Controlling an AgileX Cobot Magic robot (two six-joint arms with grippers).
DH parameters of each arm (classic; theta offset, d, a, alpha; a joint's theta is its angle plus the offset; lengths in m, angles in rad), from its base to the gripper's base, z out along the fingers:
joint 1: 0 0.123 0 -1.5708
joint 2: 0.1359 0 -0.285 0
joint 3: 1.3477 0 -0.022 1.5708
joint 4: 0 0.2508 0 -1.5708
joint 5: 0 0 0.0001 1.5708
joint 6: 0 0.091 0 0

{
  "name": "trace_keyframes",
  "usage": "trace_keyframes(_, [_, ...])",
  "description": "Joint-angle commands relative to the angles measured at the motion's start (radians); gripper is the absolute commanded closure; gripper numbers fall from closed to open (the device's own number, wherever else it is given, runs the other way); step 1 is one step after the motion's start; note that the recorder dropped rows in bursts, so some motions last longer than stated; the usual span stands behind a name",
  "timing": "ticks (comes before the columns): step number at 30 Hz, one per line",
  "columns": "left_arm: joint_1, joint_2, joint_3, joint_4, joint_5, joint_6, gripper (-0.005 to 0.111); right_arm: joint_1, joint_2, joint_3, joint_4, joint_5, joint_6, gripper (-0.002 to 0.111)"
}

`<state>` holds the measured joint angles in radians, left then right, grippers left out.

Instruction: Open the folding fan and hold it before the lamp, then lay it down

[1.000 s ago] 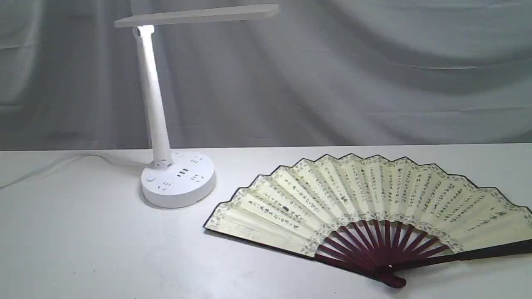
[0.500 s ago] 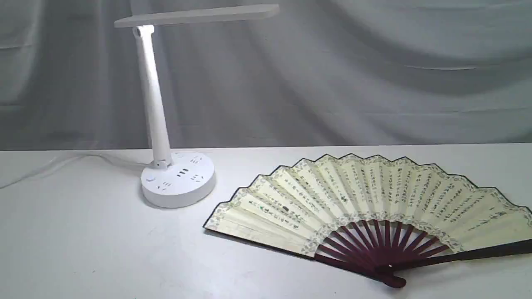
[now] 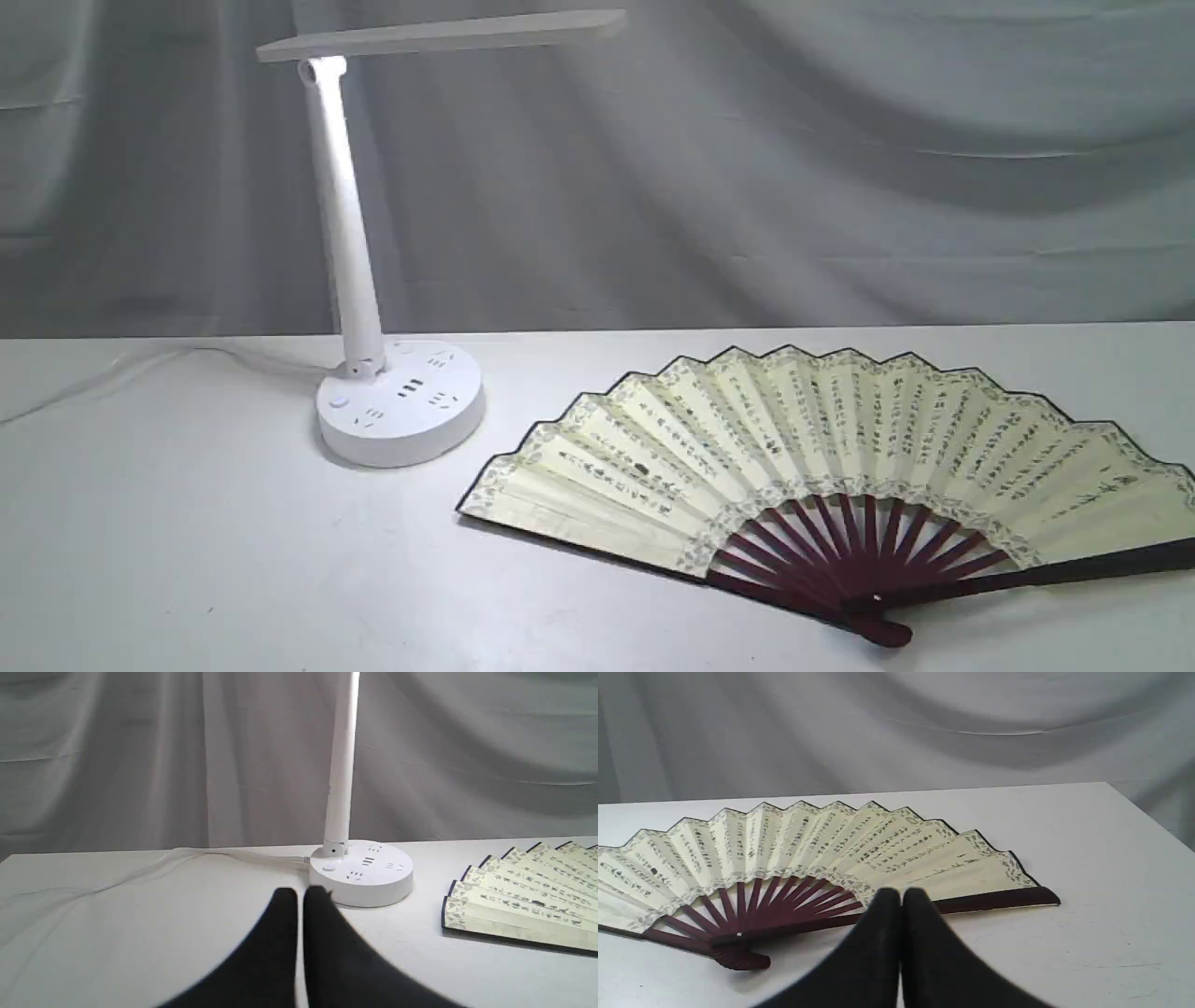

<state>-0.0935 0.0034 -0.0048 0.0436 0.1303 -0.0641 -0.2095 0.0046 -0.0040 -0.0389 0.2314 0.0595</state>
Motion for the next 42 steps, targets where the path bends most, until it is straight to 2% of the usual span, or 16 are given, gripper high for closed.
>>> trace_keyframes(1, [0.004,-0.003,0.005,0.004,0.002,-0.002,0.105,0.002,-0.005,0.004,0.005,-0.011,0.001,0.108])
trace_keyframes(9, [0.059,-0.003,0.005,0.004,0.002,-0.002,0.105,0.002,-0.005,0.004,0.005,-0.011,0.001,0.108])
trace_keyframes(42, [0.059,-0.003,0.005,0.004,0.002,-0.002,0.105,0.002,-0.005,0.004,0.005,-0.011,0.001,0.108])
